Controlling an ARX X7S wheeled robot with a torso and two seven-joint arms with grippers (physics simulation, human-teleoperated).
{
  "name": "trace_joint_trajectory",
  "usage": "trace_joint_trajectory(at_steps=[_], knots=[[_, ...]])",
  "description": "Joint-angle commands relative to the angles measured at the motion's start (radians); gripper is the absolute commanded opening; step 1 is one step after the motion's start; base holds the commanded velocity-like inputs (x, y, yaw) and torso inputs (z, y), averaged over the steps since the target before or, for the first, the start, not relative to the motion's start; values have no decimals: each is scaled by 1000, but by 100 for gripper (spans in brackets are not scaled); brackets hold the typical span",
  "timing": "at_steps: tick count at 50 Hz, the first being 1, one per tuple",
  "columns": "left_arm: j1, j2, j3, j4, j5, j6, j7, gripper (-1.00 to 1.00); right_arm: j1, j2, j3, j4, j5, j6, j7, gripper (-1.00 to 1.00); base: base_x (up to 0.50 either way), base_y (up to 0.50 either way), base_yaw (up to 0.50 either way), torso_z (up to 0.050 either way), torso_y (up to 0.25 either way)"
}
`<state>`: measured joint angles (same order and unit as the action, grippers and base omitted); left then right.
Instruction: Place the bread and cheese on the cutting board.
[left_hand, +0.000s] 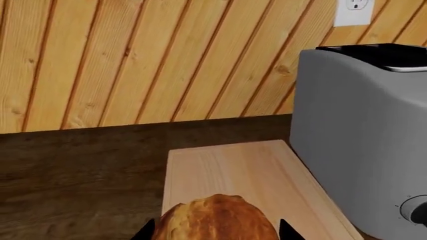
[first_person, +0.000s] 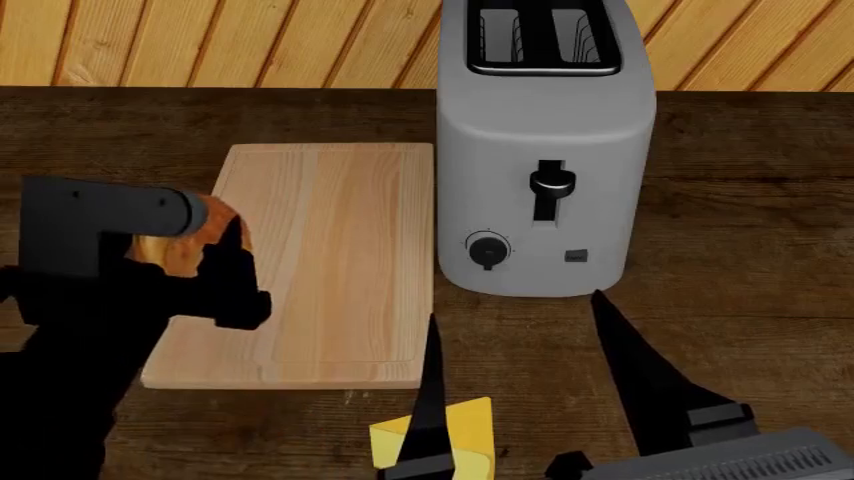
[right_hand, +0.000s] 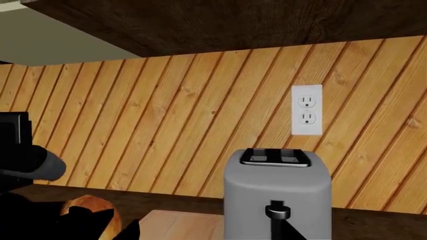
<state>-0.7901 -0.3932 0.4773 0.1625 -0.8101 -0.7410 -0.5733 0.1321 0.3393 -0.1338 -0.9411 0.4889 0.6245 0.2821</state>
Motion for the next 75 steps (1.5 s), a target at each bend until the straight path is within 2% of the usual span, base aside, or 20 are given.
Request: trace_joint_trajectory(at_steps=[1,19,63,64,75], knots=[[-62,68,12,-197,94,29,28,-100,-1,-12,7,21,-31,1,-19,100,0,0,0,0,0],[-69,114,43,-390,158,135,83,-100,0,-4,1,20,-26,-3,-7,100,0,0,0,0,0],[31,113,77,-430,197,218,77,-100,5,29,-21,26,-1,-29,27,100,0,0,0,0,0],[30,113,73,-430,195,219,75,100,6,29,-22,27,0,-28,29,100,0,0,0,0,0],[23,105,74,-400,193,208,62,100,8,36,-28,27,7,-33,36,100,0,0,0,0,0]])
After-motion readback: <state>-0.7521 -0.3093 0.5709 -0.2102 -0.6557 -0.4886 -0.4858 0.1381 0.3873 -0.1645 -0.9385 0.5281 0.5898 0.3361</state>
